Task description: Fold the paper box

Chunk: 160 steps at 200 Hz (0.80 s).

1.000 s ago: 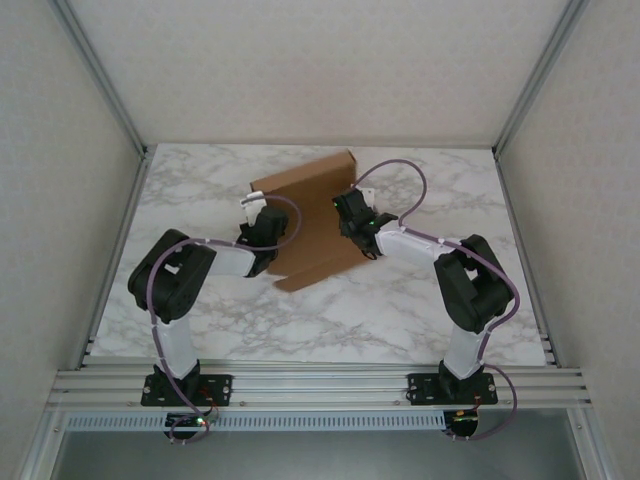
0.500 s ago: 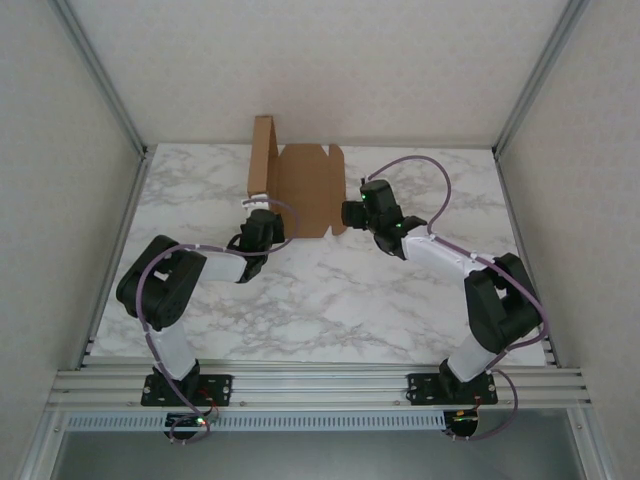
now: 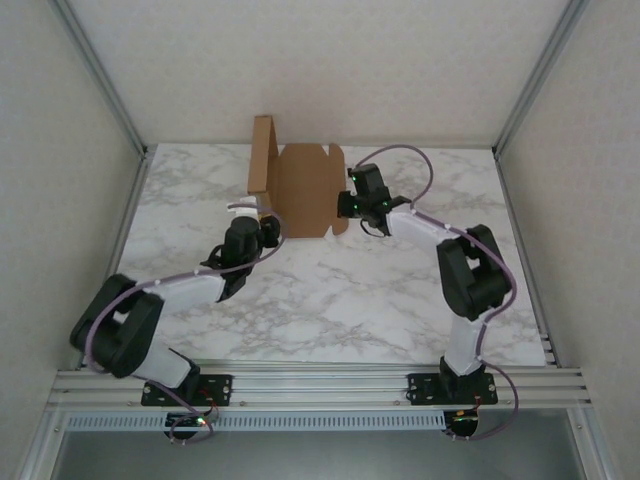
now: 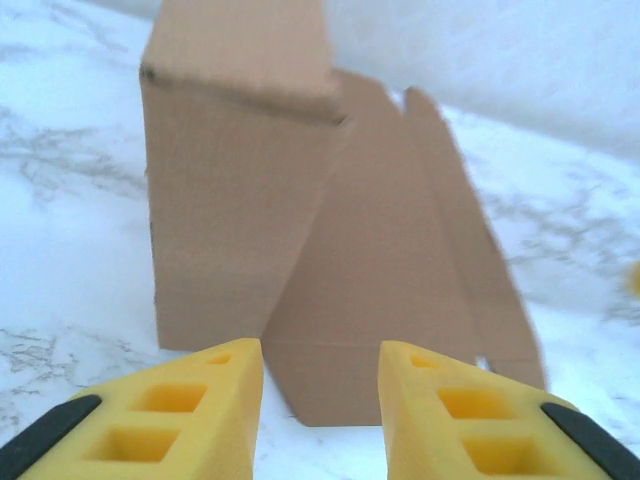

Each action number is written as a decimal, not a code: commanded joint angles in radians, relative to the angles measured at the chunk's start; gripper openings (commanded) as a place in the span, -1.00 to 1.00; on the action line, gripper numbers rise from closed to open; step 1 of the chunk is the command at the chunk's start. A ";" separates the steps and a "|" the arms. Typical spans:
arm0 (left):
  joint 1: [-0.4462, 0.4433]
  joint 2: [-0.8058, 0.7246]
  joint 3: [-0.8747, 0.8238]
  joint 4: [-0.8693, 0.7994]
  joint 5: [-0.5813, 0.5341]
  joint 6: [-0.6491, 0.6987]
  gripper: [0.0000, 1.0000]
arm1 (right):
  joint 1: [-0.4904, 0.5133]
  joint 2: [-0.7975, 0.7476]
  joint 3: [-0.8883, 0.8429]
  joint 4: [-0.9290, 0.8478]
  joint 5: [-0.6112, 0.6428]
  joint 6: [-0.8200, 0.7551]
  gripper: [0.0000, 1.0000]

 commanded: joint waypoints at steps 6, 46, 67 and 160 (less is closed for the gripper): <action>-0.007 -0.122 0.030 -0.074 -0.052 -0.027 -0.31 | -0.005 0.128 0.158 -0.124 -0.109 0.039 -1.00; 0.088 0.012 0.353 -0.306 0.014 0.002 -0.30 | -0.004 0.316 0.398 -0.338 -0.143 0.085 -1.00; 0.155 0.135 0.491 -0.376 0.081 0.003 -0.30 | 0.009 0.356 0.436 -0.389 -0.104 0.066 -1.00; 0.199 0.444 0.768 -0.525 0.229 -0.008 -0.32 | 0.009 0.401 0.401 -0.436 -0.057 0.056 -1.00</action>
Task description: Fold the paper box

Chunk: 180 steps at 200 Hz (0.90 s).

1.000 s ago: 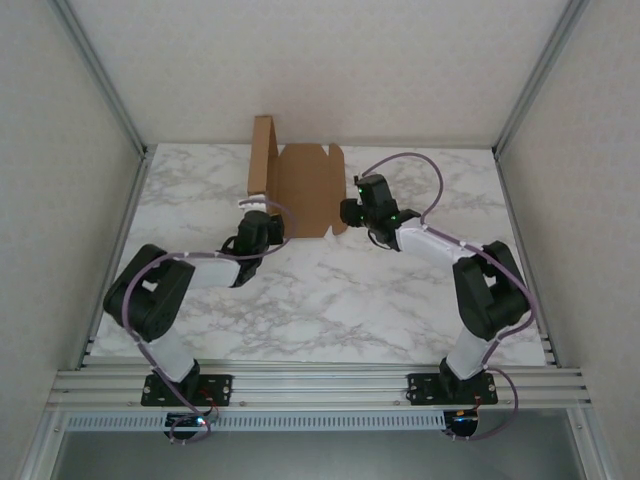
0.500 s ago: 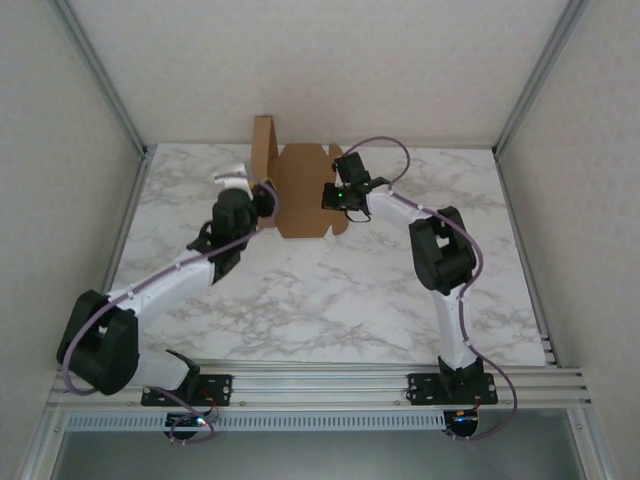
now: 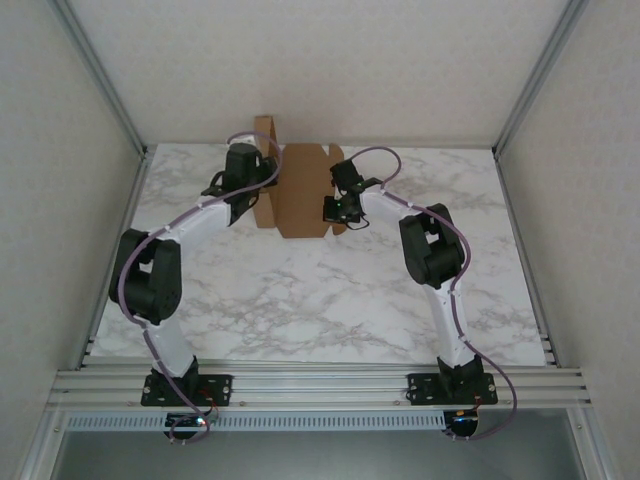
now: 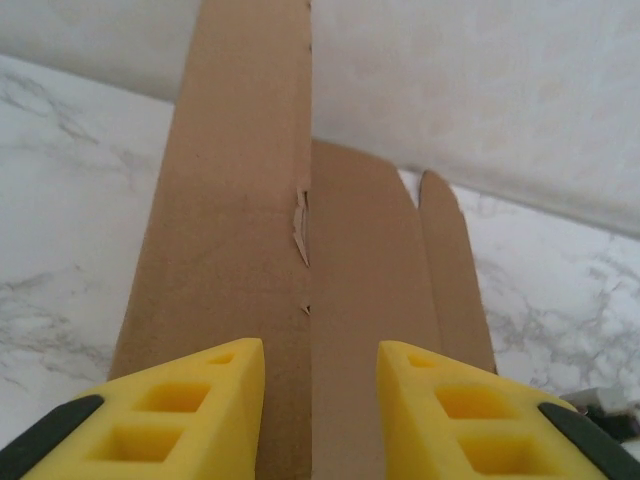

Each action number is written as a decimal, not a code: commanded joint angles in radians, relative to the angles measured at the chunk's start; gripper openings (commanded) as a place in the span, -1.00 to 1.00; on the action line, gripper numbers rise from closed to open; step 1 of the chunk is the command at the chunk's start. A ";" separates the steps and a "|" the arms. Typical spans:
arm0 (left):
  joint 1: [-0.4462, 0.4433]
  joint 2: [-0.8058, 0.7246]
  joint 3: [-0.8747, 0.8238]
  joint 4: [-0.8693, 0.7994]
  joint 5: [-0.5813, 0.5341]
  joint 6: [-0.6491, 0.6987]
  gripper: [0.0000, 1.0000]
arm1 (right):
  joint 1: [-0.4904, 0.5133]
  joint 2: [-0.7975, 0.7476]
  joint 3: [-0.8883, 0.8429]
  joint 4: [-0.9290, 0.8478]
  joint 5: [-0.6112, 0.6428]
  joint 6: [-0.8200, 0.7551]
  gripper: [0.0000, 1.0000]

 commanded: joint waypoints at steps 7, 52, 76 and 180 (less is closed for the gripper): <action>-0.003 0.045 0.056 -0.085 0.023 -0.005 -0.32 | 0.007 0.029 -0.011 -0.051 0.046 0.001 -1.00; -0.001 0.061 0.038 -0.107 0.021 -0.023 -0.34 | 0.003 0.022 -0.039 -0.059 0.071 0.000 -1.00; 0.012 0.042 0.025 -0.117 0.007 -0.016 -0.34 | -0.003 -0.058 -0.095 -0.012 0.034 -0.002 -0.91; 0.137 -0.039 -0.124 -0.119 0.000 -0.041 -0.36 | -0.039 -0.355 -0.189 0.027 -0.036 0.009 -0.16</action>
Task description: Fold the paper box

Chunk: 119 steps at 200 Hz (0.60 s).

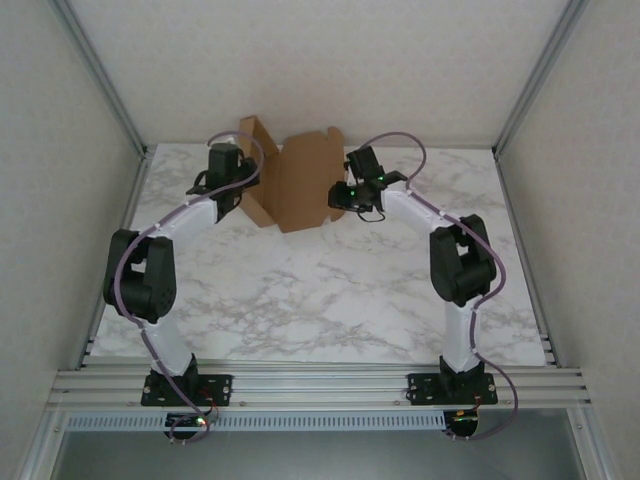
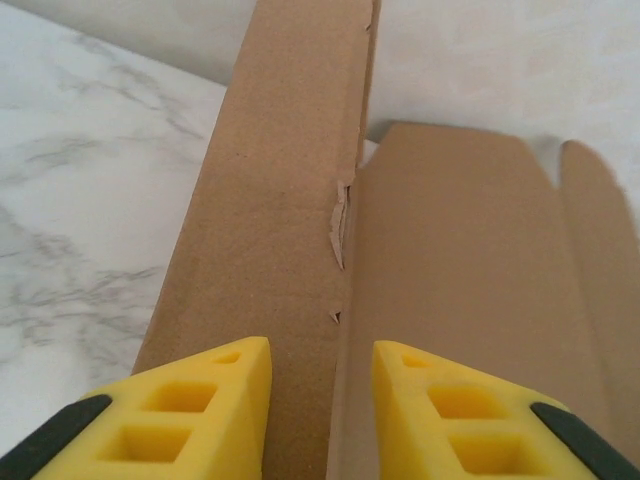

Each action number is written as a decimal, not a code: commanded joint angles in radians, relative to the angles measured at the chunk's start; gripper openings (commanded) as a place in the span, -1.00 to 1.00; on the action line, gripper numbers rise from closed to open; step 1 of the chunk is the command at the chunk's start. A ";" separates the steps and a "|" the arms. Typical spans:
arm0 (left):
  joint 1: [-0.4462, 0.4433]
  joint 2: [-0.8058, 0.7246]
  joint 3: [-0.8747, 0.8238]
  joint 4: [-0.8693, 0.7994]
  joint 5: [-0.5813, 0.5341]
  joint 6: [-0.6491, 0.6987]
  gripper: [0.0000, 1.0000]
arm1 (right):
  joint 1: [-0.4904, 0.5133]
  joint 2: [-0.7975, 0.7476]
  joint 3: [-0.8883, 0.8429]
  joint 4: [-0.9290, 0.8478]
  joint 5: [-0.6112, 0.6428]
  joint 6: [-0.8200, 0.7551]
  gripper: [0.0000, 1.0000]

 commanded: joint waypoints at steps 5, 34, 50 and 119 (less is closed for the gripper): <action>0.030 -0.018 -0.088 -0.092 -0.004 -0.038 -0.37 | -0.012 -0.071 -0.035 -0.002 -0.027 0.014 -0.15; 0.033 -0.038 -0.202 -0.043 0.006 -0.113 -0.41 | -0.013 -0.155 -0.050 0.019 -0.069 0.024 -0.05; 0.028 -0.047 -0.282 0.012 0.053 -0.194 -0.42 | -0.013 -0.208 -0.070 0.051 -0.115 0.034 0.12; -0.270 -0.024 -0.377 0.214 0.195 -0.363 -0.28 | -0.024 -0.417 -0.171 0.084 -0.116 -0.002 0.43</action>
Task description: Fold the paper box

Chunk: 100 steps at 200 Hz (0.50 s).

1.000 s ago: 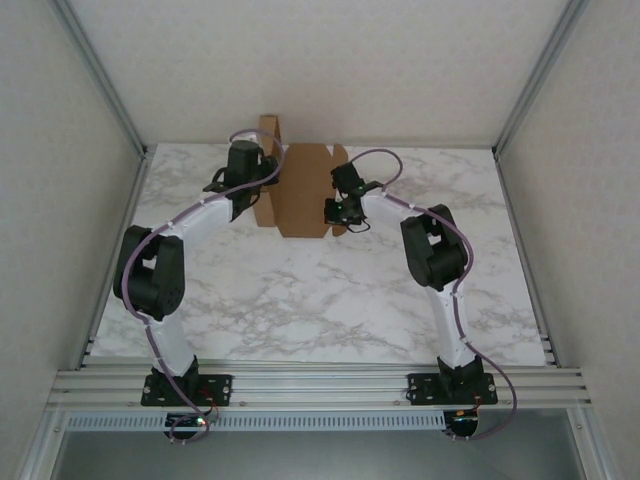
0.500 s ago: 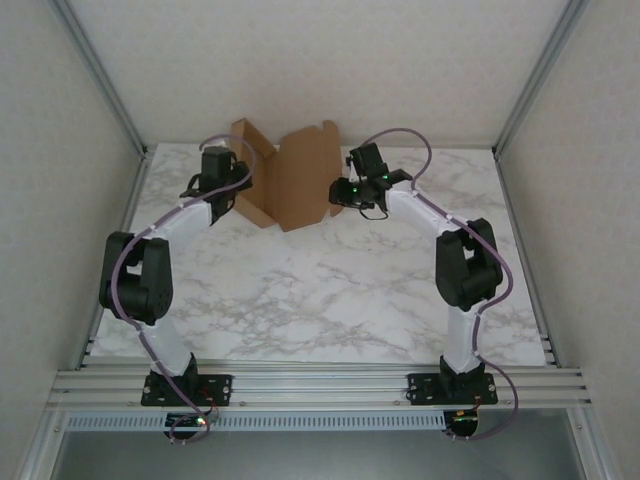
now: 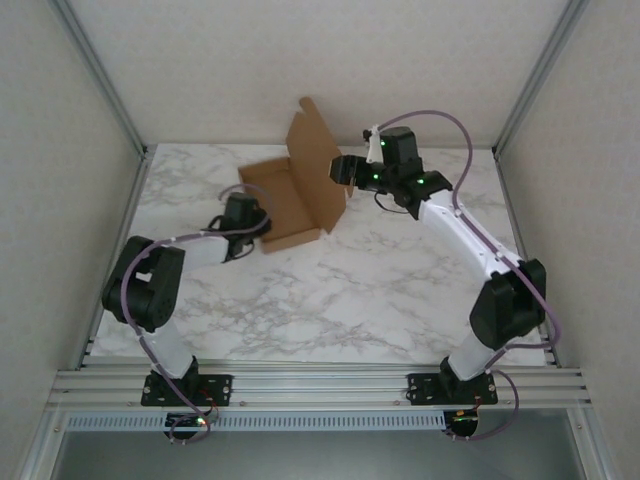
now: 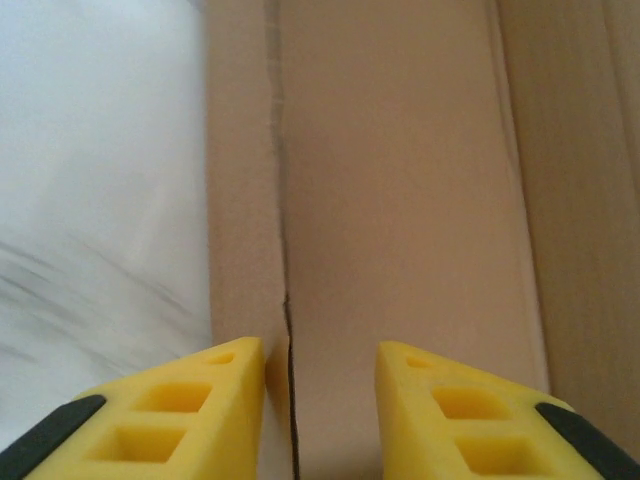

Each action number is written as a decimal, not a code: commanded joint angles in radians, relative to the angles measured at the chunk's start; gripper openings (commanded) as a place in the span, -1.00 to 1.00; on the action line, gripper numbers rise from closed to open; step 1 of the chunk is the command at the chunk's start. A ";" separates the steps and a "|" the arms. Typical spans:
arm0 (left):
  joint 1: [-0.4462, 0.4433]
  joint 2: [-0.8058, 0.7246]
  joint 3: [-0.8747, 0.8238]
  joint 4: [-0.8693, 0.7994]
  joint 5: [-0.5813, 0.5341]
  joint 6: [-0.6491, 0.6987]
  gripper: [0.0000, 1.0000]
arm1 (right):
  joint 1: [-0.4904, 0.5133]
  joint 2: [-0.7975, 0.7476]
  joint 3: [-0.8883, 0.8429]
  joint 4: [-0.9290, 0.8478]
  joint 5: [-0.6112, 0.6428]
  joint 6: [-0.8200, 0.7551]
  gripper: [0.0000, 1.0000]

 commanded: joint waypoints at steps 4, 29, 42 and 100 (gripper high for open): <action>-0.132 0.019 0.012 0.081 0.158 -0.100 -0.27 | -0.006 -0.041 -0.056 -0.041 0.017 -0.015 0.43; -0.171 -0.010 0.022 0.116 0.195 -0.082 -0.23 | -0.018 -0.088 -0.082 -0.074 0.082 -0.025 0.43; -0.171 -0.050 0.033 0.065 0.134 -0.023 -0.22 | -0.024 -0.120 -0.103 -0.082 0.130 -0.027 0.42; -0.032 -0.213 0.012 0.037 -0.058 0.095 -0.23 | -0.030 -0.255 -0.192 -0.126 0.367 0.048 0.35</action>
